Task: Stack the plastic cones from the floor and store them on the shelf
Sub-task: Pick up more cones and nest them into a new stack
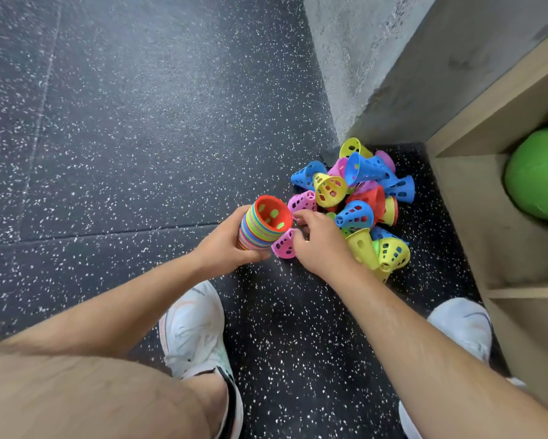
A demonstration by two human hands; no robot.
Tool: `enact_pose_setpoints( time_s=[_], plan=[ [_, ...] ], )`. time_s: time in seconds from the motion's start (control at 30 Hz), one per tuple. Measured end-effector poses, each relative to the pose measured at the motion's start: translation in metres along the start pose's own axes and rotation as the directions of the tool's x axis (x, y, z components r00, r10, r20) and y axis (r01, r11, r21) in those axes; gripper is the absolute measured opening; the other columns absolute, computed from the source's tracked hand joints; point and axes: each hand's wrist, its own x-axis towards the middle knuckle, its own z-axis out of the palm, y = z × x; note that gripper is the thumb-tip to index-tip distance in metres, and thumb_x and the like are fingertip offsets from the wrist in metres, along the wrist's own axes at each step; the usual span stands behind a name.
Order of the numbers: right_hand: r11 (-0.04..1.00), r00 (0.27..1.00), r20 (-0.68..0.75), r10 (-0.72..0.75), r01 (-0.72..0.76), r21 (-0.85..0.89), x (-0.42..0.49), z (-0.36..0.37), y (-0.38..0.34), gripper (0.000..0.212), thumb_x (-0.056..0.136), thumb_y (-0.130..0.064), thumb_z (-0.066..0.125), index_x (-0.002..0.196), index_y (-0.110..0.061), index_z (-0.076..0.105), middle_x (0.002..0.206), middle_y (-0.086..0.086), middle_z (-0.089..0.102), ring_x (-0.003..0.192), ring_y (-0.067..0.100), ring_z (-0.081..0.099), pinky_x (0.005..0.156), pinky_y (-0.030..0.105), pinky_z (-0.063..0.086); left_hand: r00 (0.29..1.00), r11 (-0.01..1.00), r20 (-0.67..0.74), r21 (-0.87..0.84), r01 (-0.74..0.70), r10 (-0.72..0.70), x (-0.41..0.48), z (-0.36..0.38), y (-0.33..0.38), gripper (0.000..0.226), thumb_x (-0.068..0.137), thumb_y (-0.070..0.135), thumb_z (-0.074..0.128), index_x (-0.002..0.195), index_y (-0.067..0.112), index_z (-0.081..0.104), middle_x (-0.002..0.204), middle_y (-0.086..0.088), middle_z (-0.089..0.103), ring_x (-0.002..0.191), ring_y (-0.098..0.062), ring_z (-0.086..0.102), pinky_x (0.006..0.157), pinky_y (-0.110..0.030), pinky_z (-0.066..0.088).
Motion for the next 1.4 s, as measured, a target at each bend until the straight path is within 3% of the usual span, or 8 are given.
enact_pose_setpoints(
  time_s=[0.1,0.3,0.57,0.73,0.9,1.0,1.23,1.4],
  plan=[
    [0.995,0.988,0.155,0.008,0.007,-0.097,-0.002,0.008,-0.005,0.026,0.088,-0.031,0.059,0.112,-0.022,0.063,0.110,0.003,0.059,0.105,0.026,0.056,0.090,0.041,0.049,1.000,1.000,-0.011,-0.001,-0.008,0.008,-0.001,-0.001,-0.001,0.079,0.075,0.007,0.090,0.134,0.036,0.046,0.123,0.004,0.067,0.109,-0.006,0.066,0.097,-0.024,0.051],
    [0.973,0.996,0.088,0.020,0.001,-0.233,-0.010,0.024,-0.005,0.021,0.091,-0.031,0.066,0.102,-0.016,0.057,0.108,0.005,0.051,0.097,0.029,0.057,0.072,0.037,0.042,1.000,0.999,-0.011,-0.040,0.019,-0.019,-0.001,-0.002,-0.005,0.081,0.075,0.009,0.090,0.135,0.038,0.044,0.119,0.007,0.068,0.106,-0.006,0.067,0.094,-0.026,0.053],
    [0.971,0.976,0.170,0.138,-0.099,-0.216,-0.036,0.035,0.001,0.068,0.087,-0.035,0.071,0.146,-0.025,0.039,0.129,0.010,0.045,0.116,0.032,0.052,0.094,0.041,0.049,0.999,0.997,-0.006,-0.051,0.054,-0.054,0.003,-0.002,-0.004,0.080,0.076,0.006,0.089,0.137,0.028,0.042,0.115,0.003,0.068,0.097,-0.003,0.066,0.088,-0.019,0.050],
    [0.973,0.988,-0.082,0.134,-0.115,0.199,-0.038,0.022,0.009,0.063,0.085,-0.032,0.072,0.140,-0.022,0.043,0.128,0.000,0.047,0.106,0.019,0.056,0.090,0.035,0.052,0.998,0.998,-0.005,-0.041,0.056,-0.056,0.004,-0.002,-0.005,0.081,0.075,0.010,0.091,0.137,0.030,0.042,0.116,0.003,0.068,0.099,-0.005,0.067,0.090,-0.024,0.052],
    [0.905,0.901,-0.432,0.029,0.160,0.394,-0.035,-0.007,0.000,0.058,0.086,-0.022,0.076,0.136,-0.016,0.048,0.135,-0.001,0.050,0.104,0.012,0.055,0.080,0.010,0.045,0.998,0.997,-0.006,-0.050,0.066,-0.066,0.004,-0.003,-0.005,0.084,0.069,0.021,0.091,0.138,0.027,0.043,0.117,-0.001,0.069,0.102,-0.010,0.068,0.097,-0.032,0.054],
    [0.843,0.841,-0.538,0.054,0.250,0.476,-0.027,-0.019,-0.012,0.056,0.084,-0.016,0.079,0.131,-0.011,0.049,0.142,0.002,0.049,0.104,0.006,0.058,0.078,0.010,0.046,0.998,0.997,0.008,-0.030,0.069,-0.069,0.004,-0.004,-0.005,0.083,0.073,0.016,0.092,0.139,0.029,0.043,0.116,0.002,0.069,0.102,-0.009,0.067,0.096,-0.031,0.053],
    [0.830,0.919,-0.392,-0.032,0.242,0.502,-0.020,-0.009,-0.025,0.059,0.078,-0.043,0.076,0.126,-0.023,0.050,0.136,-0.009,0.054,0.106,0.017,0.063,0.089,0.036,0.055,0.999,0.999,0.002,-0.018,0.041,-0.041,0.002,-0.001,-0.002,0.081,0.072,0.010,0.090,0.131,0.043,0.045,0.114,0.006,0.069,0.099,-0.004,0.067,0.092,-0.027,0.053],
    [0.899,0.961,-0.272,-0.056,0.167,0.405,-0.033,-0.012,-0.012,0.055,0.078,-0.052,0.072,0.125,-0.029,0.054,0.120,-0.013,0.062,0.112,0.006,0.058,0.095,0.016,0.041,0.999,0.999,-0.012,0.003,0.036,-0.036,0.002,0.002,0.004,0.080,0.071,0.008,0.092,0.128,0.044,0.048,0.109,0.011,0.070,0.096,-0.003,0.067,0.088,-0.025,0.052]
  ],
)
